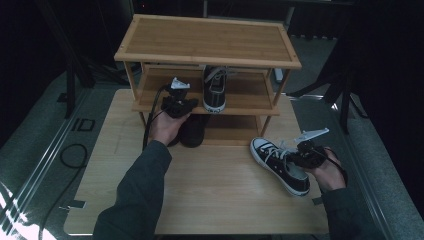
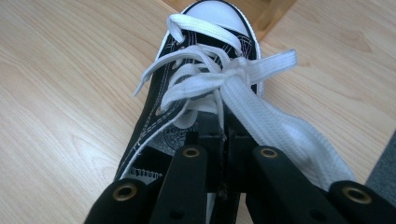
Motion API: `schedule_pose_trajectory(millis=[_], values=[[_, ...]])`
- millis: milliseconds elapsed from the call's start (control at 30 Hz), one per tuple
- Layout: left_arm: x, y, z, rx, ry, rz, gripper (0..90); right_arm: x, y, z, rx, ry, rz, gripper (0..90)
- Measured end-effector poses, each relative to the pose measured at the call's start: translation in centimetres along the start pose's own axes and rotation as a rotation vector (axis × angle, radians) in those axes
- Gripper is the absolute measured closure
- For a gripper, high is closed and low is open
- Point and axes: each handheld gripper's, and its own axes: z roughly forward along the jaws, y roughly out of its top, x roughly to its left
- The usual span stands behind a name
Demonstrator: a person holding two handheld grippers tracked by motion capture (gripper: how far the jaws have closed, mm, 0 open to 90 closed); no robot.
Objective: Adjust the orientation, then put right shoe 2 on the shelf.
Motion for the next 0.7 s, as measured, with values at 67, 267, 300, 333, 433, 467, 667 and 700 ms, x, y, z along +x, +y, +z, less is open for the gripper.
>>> schedule_pose_trajectory(millis=[67, 267, 300, 333, 433, 467, 667, 700], values=[[0.0, 0.0, 0.0, 0.001, 0.0, 0.0, 90.0, 0.3, 0.3, 0.0, -0.001, 0.007, -0.012, 88.2], [0.0, 0.0, 0.0, 0.001, 0.003, 0.0, 90.0, 1.0, 0.8, -0.1, -0.009, 0.028, -0.045, 88.1], [0.0, 0.0, 0.0, 0.001, 0.002, 0.0, 90.0, 1.1, 0.9, -0.1, -0.009, 0.03, -0.048, 88.1], [0.0, 0.0, 0.0, 0.002, 0.002, 0.001, 90.0, 1.1, 1.0, -0.2, -0.011, 0.035, -0.056, 88.2], [0.0, 0.0, 0.0, 0.001, 0.002, 0.0, 90.0, 1.3, 1.2, -0.2, -0.012, 0.044, -0.075, 88.1], [0.0, 0.0, 0.0, 0.001, 0.002, -0.001, 90.0, 1.4, 1.3, -0.2, -0.016, 0.051, -0.08, 88.1], [0.0, 0.0, 0.0, 0.002, 0.002, 0.001, 90.0, 1.7, 1.9, -0.3, -0.025, 0.076, -0.099, 88.2], [0.0, 0.0, 0.0, 0.002, 0.002, 0.0, 90.0, 1.7, 2.0, -0.4, -0.027, 0.083, -0.108, 88.1]])
